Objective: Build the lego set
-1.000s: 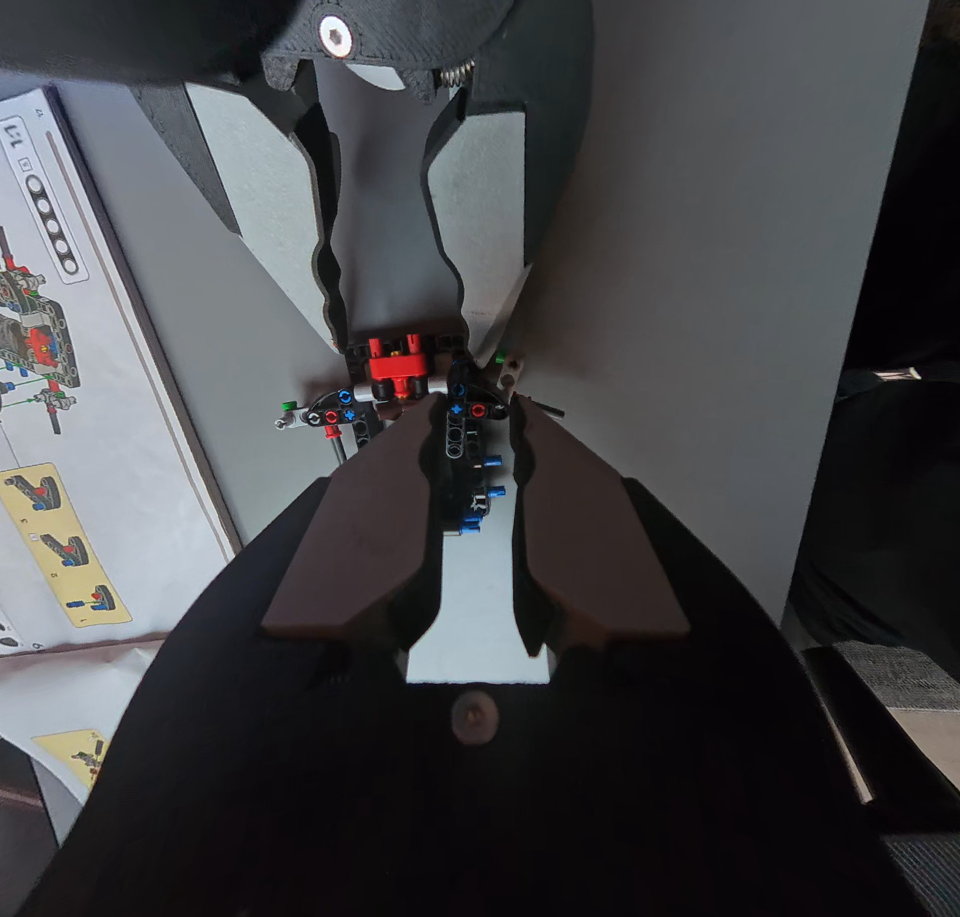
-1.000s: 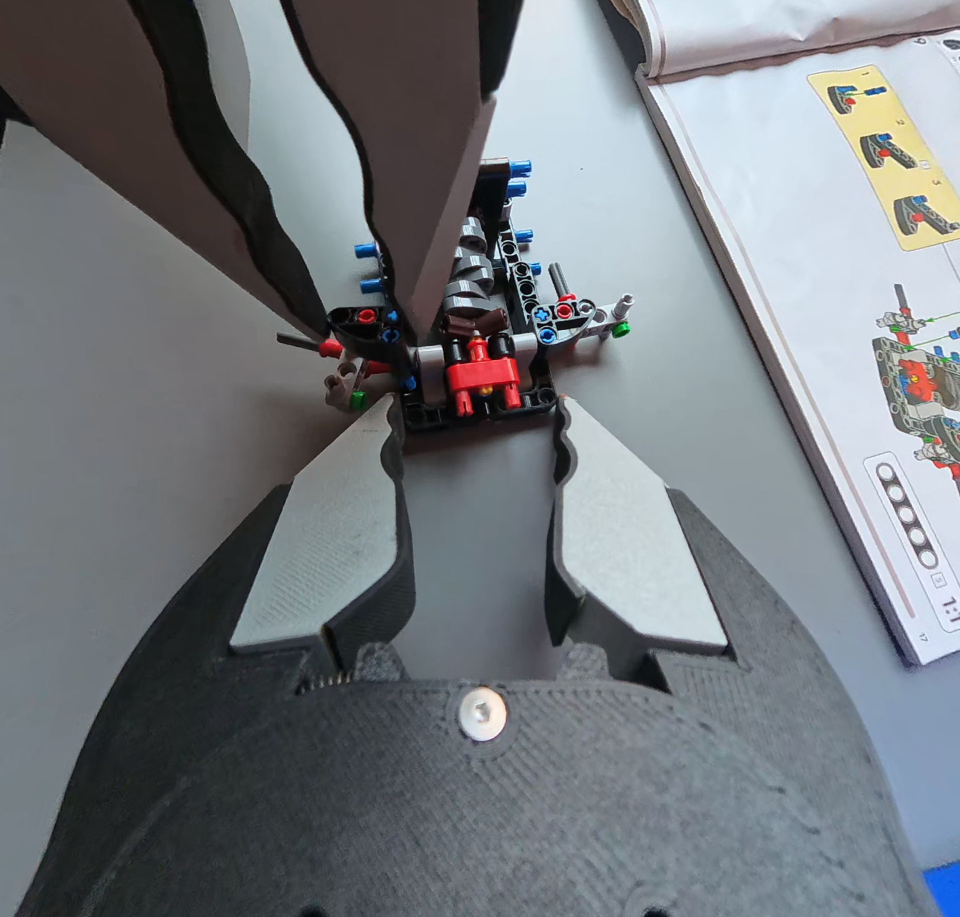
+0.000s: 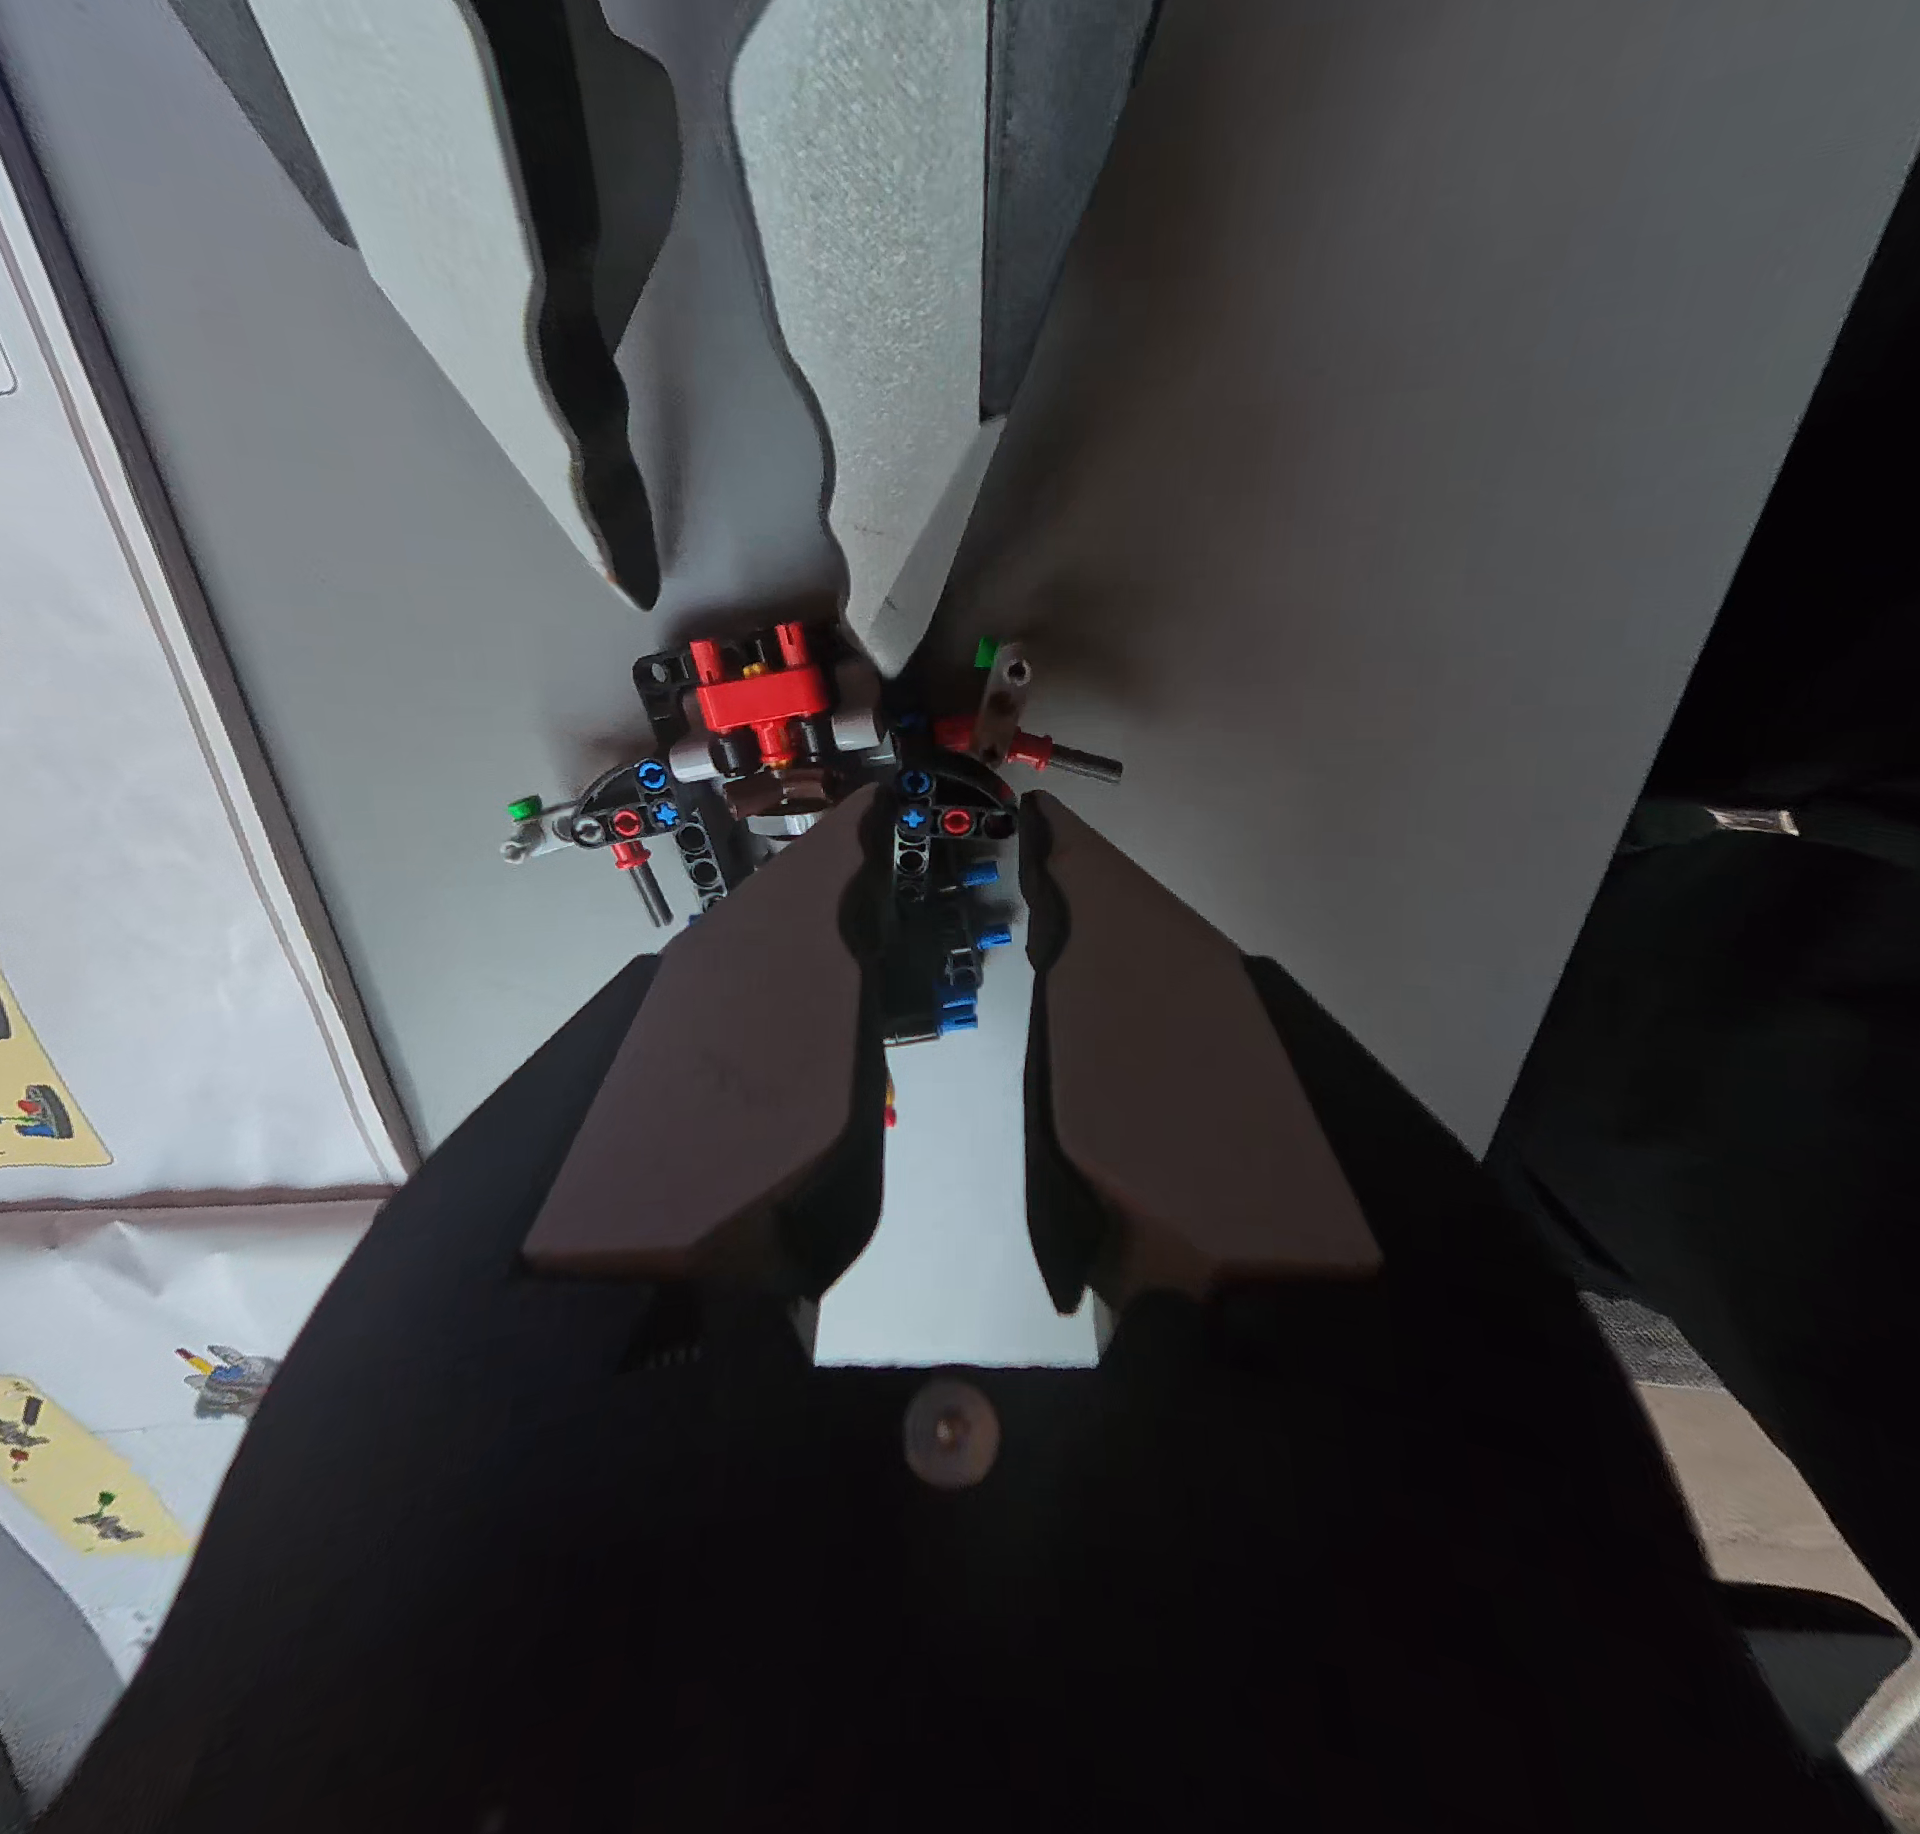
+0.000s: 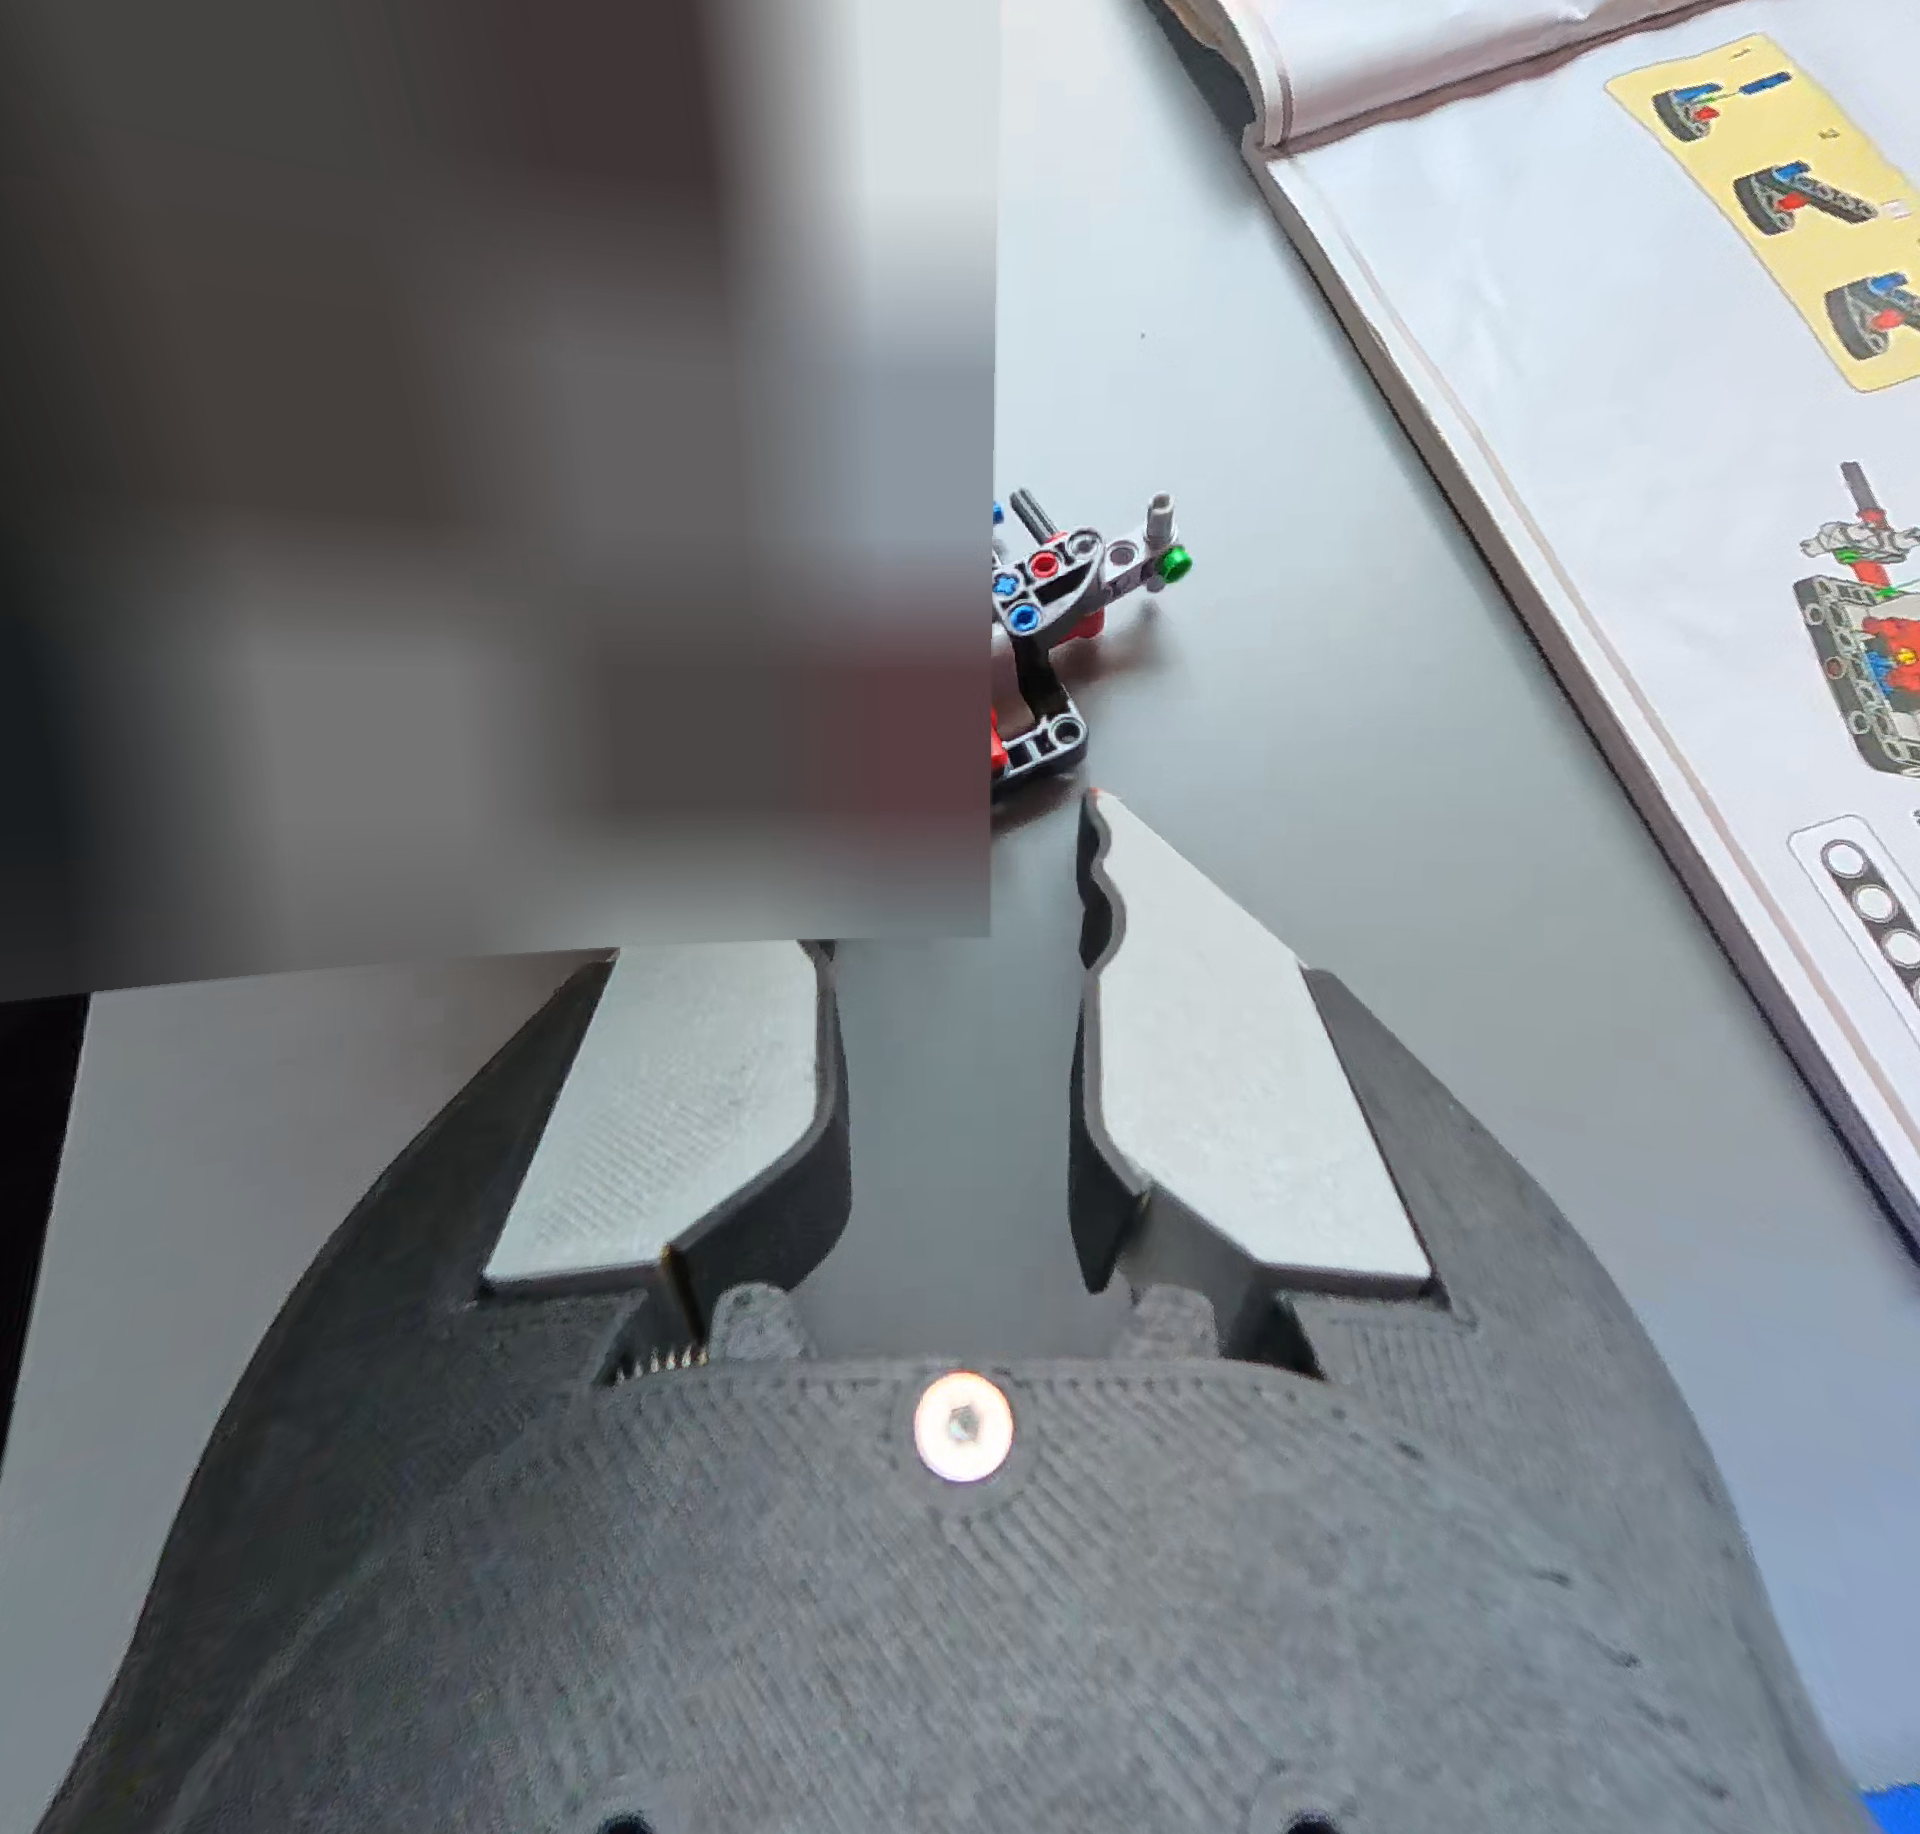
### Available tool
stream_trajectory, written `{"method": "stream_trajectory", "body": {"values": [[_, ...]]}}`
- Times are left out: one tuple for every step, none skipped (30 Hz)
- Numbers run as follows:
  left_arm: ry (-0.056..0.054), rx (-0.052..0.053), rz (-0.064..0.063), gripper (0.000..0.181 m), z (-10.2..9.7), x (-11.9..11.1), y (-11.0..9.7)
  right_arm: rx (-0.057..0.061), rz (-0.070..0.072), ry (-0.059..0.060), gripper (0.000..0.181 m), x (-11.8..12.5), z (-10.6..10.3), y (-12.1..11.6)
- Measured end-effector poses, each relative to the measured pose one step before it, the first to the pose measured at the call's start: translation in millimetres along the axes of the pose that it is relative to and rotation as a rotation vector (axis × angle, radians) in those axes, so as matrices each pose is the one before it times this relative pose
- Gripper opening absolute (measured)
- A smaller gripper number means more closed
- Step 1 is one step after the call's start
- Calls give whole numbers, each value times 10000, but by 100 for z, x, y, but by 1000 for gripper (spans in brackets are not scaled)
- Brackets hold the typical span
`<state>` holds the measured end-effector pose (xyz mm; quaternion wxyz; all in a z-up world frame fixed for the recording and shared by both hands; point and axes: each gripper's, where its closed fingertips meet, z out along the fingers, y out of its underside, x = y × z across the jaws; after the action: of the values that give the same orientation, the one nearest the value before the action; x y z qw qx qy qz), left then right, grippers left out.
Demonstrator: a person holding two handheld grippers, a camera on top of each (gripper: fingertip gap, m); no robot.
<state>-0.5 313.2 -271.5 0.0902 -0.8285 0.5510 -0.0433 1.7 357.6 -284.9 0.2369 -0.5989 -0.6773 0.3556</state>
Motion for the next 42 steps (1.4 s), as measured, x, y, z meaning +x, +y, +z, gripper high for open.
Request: {"method": "stream_trajectory", "body": {"values": [[-3,35,-63,21,-4,-16,-1,-106,-76,-3,42,-39,92,179],[0,36,-51,20,16,15,-5,-32,-35,-191,37,-304,22,67],[-6,31,-61,21,6,9,-13,-32,82,-274,31,-409,21,62],[0,16,-64,20,-7,15,17,-27,155,-265,27,-395,26,42],[64,21,-53,20,-29,129,29,-48,119,-192,27,-313,32,78],[-4,43,-28,21,-52,61,34,-121,50,-154,28,-298,31,145],[-35,41,-13,20,-99,41,99,-78,11,-115,30,-308,-3,73],[52,35,-16,20,-129,164,124,-92,-25,-136,32,-339,-32,76],[18,58,59,20,-171,182,112,-154,-69,-76,30,-218,-90,147],[-33,22,69,20,-212,127,179,-93,-111,76,31,35,-230,45],[-64,17,57,20,-268,83,143,91,-100,175,31,230,-381,-195],[-28,40,121,20,-279,174,77,236,-18,123,34,252,-454,-375],[-16,60,75,20,-239,160,23,265,61,66,40,270,-440,-429],[-6,25,3,20,-186,108,-21,244,64,102,52,366,-303,-392],[23,0,-4,20,-71,95,-12,85,-50,-28,62,89,-89,-177],[41,-33,23,20,9,94,32,-56,-111,-178,67,-288,155,27],[32,-37,28,20,79,66,38,-77,-167,-174,78,-330,319,63],[45,9,7,20,85,57,-40,-150,-177,67,91,129,435,169],[82,41,-15,20,87,101,-87,-351,-195,241,93,490,448,433],[62,30,-20,20,72,58,-81,-434,-230,334,89,664,383,509],[-4,19,-3,20,38,-27,-42,-339,-298,279,81,567,297,393],[-16,44,6,20,16,-20,-85,-78,-344,29,79,146,207,42],[12,53,-19,20,-2,7,-83,51,-245,-118,73,-108,126,-135],[53,28,-32,20,-4,58,-29,19,-164,-142,74,-175,100,-87],[41,52,-12,20,-8,45,-60,23,-118,-169,76,-276,46,-63],[18,40,-27,20,-13,2,-18,71,-64,-134,72,-217,32,-81],[6,-7,-49,20,0,-43,64,113,2,-111,68,-177,23,-102],[-33,16,-51,20,-23,-112,59,89,5,-107,65,-204,-22,-69],[-10,47,-70,20,-48,-61,38,20,6,-89,61,-232,-89,-8],[28,46,-90,20,-59,12,72,-43,51,-89,57,-280,-104,53],[4,43,-71,20,-89,6,99,-42,93,-163,53,-447,-85,34],[-17,45,-27,20,-104,22,115,-14,73,-258,56,-638,-72,10],[-42,-8,-13,20,-121,-10,191,-3,37,-217,58,-598,-57,30],[-66,-30,-5,20,-149,-54,227,17,-16,-146,58,-494,-69,29],[-43,-6,9,20,-152,-47,193,27,-70,16,58,-164,-138,12],[-29,28,-13,20,-163,-62,122,65,-81,268,60,385,-202,-89],[-22,19,-56,20,-149,-104,101,115,15,377,65,790,-212,-227],[-15,10,-61,20,-123,-102,72,99,104,177,70,638,-128,-252],[-19,20,-35,20,-101,-73,42,83,119,43,73,460,15,-249],[-7,29,-13,20,-85,-23,-2,72,38,-65,73,204,157,-225],[-2,35,1,20,-63,23,-38,-8,-109,-208,73,-147,260,-73],[18,44,38,20,-22,79,-61,-90,-207,-224,73,-283,345,107]]}}
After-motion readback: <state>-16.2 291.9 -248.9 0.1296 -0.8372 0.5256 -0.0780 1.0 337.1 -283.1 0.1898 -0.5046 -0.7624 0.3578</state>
